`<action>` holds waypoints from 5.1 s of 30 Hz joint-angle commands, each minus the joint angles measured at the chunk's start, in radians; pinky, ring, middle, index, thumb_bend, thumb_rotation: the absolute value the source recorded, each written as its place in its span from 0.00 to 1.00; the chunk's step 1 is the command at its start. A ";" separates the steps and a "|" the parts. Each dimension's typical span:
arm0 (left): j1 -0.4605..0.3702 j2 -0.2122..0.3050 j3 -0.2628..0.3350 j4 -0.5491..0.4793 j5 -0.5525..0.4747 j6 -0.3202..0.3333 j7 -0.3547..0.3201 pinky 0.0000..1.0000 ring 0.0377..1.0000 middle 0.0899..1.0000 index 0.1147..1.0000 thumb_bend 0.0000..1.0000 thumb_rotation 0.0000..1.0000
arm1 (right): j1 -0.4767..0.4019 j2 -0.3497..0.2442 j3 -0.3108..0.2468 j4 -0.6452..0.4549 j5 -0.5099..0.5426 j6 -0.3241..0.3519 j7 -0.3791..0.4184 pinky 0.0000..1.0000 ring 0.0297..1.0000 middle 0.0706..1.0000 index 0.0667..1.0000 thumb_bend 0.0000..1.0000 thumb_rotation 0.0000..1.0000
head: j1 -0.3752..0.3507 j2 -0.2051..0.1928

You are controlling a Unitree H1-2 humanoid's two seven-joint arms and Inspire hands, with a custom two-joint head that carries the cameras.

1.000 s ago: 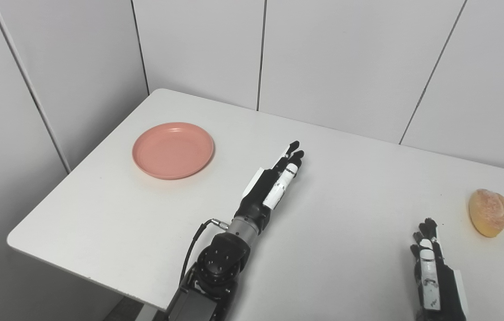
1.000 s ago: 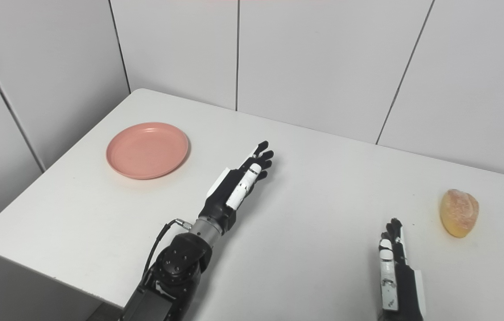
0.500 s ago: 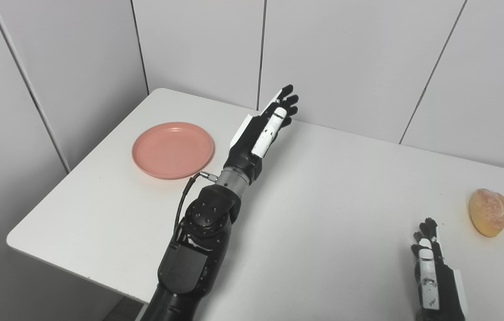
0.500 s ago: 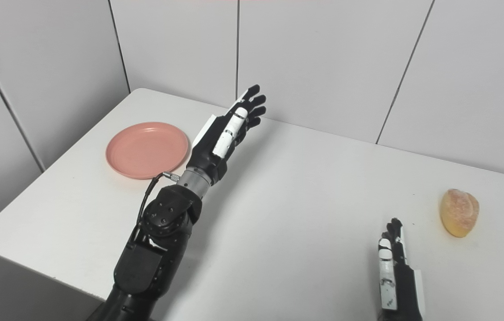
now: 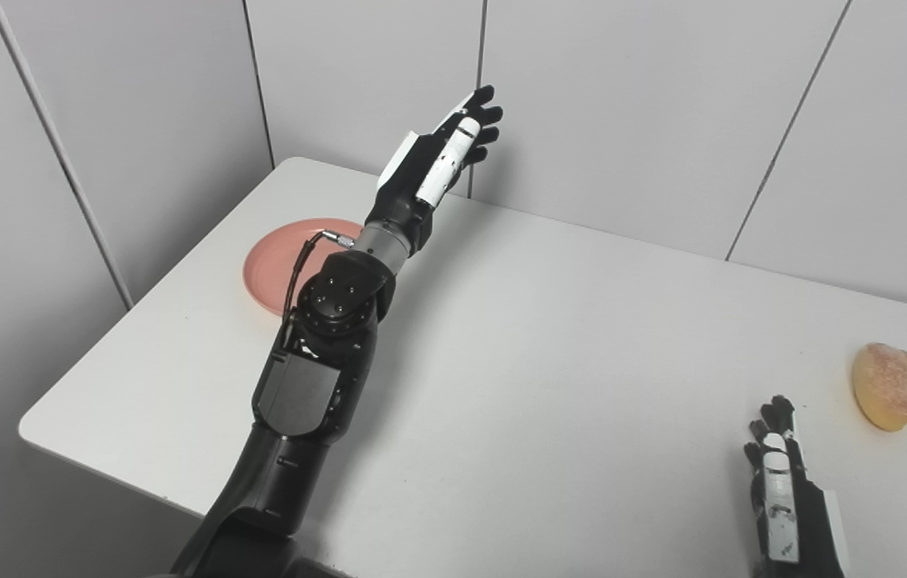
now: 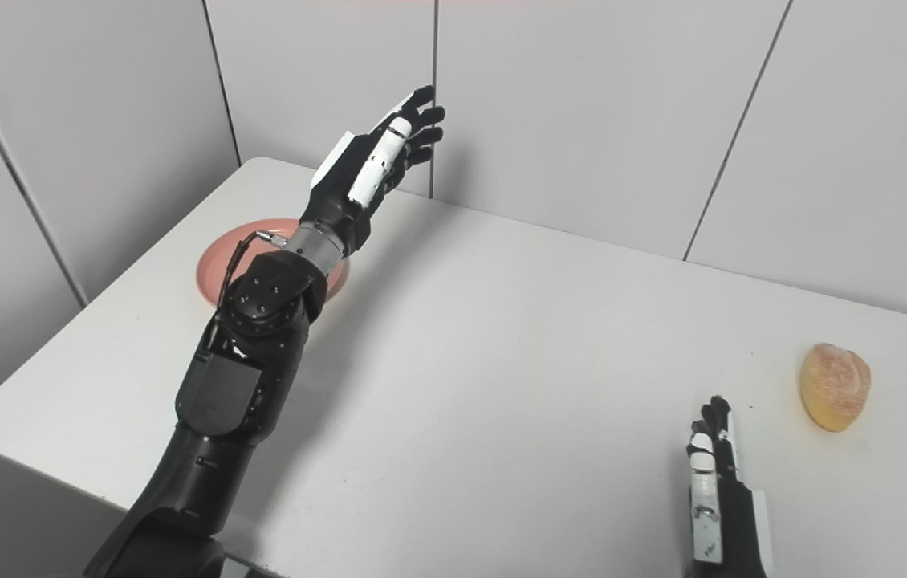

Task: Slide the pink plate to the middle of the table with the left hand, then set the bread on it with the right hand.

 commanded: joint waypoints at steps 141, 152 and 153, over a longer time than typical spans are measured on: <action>0.058 0.192 0.269 0.669 -0.293 -0.240 0.035 0.88 0.88 0.88 0.87 0.34 1.00 | -0.023 -0.036 -0.024 -0.010 0.052 -0.061 0.044 1.00 1.00 1.00 1.00 0.18 1.00 | 0.025 0.058; 0.022 0.154 0.216 0.709 -0.305 -0.223 0.020 0.86 0.88 0.87 0.87 0.32 1.00 | -0.019 -0.027 -0.021 -0.024 0.048 -0.037 0.040 1.00 1.00 1.00 1.00 0.19 1.00 | 0.011 0.065; 0.021 0.152 0.209 0.707 -0.300 -0.217 0.021 0.86 0.88 0.87 0.87 0.32 1.00 | -0.019 -0.027 -0.020 -0.025 0.041 -0.036 0.037 1.00 1.00 1.00 1.00 0.19 1.00 | 0.007 0.066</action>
